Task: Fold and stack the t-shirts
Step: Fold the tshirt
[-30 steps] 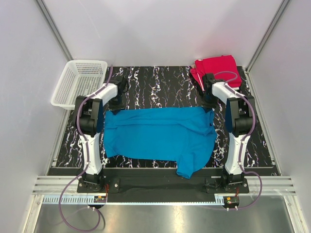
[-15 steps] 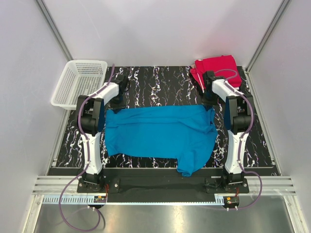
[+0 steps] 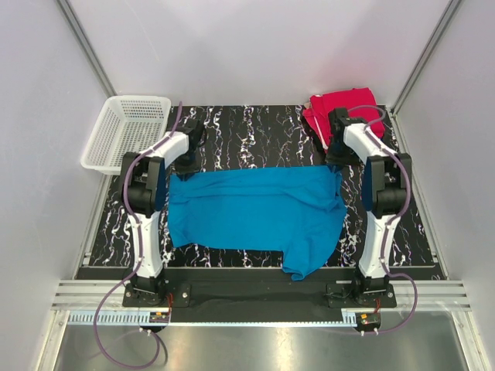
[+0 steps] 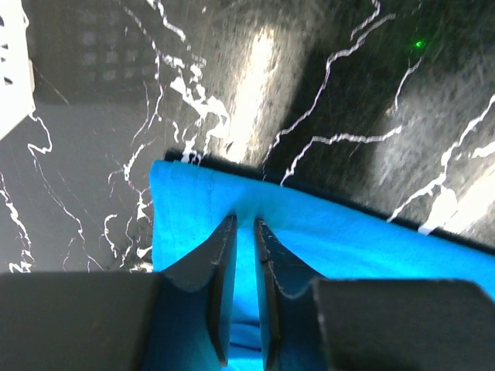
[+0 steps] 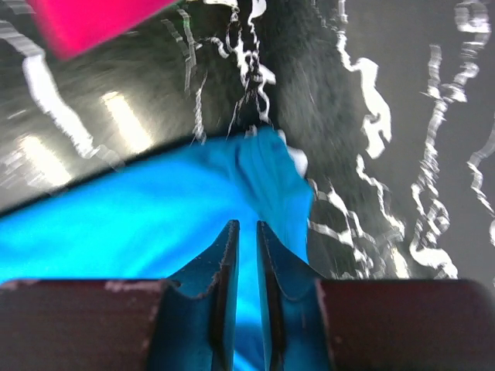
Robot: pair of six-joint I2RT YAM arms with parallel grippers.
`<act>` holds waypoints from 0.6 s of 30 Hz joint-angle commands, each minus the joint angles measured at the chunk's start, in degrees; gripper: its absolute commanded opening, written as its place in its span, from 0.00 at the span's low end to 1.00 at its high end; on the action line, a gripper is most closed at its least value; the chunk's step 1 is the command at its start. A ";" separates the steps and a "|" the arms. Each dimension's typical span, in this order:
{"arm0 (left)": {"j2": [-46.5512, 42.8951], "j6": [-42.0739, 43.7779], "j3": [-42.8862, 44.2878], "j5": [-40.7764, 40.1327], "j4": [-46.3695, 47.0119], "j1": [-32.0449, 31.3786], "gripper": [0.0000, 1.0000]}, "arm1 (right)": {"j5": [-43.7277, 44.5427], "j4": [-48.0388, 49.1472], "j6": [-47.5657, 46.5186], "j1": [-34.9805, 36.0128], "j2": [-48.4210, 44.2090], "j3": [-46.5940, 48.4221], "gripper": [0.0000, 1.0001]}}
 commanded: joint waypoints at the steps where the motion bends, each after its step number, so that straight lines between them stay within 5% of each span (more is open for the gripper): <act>1: -6.84 -0.27 -2.80 1.06 3.11 0.10 0.22 | -3.68 -0.28 -1.31 -0.50 -11.20 -0.30 0.22; 18: -25.56 -3.17 -14.84 9.76 2.33 -4.29 0.28 | -14.76 -0.19 -1.22 3.10 -15.07 -10.94 0.24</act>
